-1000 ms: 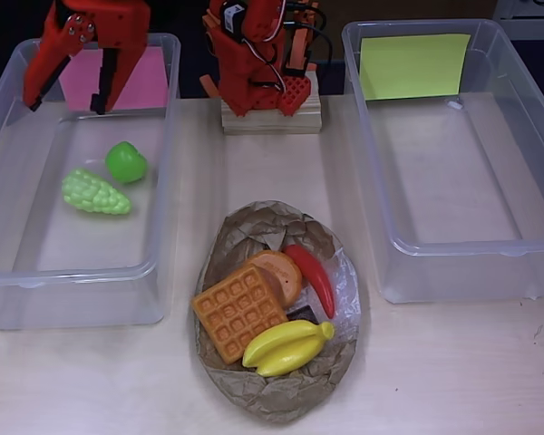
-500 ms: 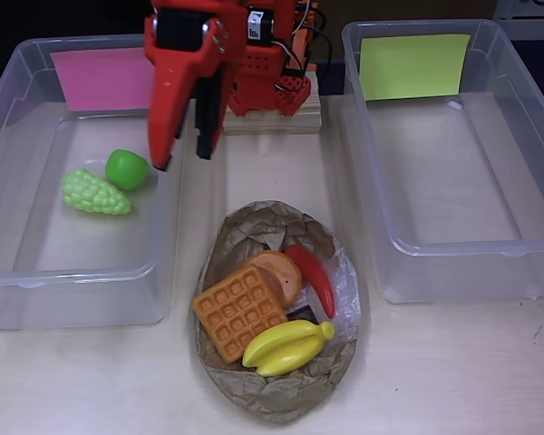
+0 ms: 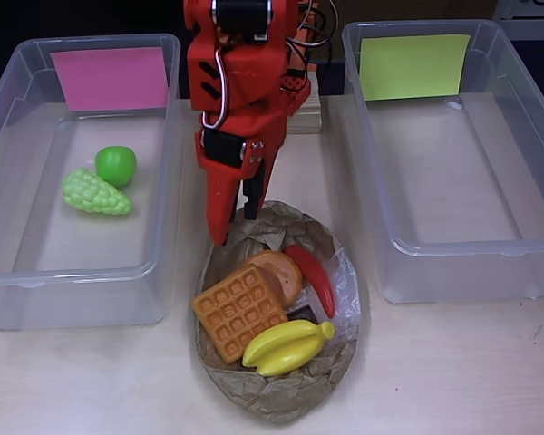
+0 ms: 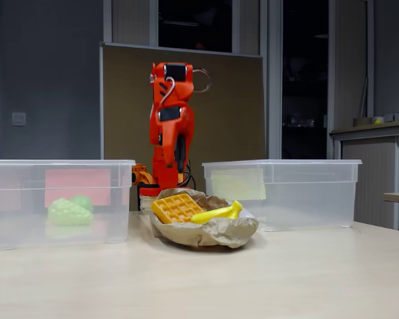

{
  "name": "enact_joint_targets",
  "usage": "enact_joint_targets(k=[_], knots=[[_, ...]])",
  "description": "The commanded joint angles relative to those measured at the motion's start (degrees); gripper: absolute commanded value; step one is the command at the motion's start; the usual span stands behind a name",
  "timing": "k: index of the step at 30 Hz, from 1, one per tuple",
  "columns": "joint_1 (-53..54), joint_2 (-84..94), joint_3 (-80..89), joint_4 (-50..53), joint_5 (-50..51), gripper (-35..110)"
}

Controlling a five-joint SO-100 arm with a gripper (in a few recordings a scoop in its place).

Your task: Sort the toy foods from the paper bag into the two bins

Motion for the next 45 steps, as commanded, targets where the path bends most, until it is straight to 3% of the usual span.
enact_joint_targets(k=[1, 4, 10, 19, 45], knots=[[-1.2, 0.8, 2.6, -4.3, 1.4, 19], [-1.6, -0.6, 4.9, -10.1, -7.0, 25], [-0.7, -5.0, 4.4, -11.3, -19.7, 39], [0.2, -12.8, 2.8, -14.8, -24.6, 39], [-1.6, -21.4, -14.2, -7.9, -24.4, 4]])
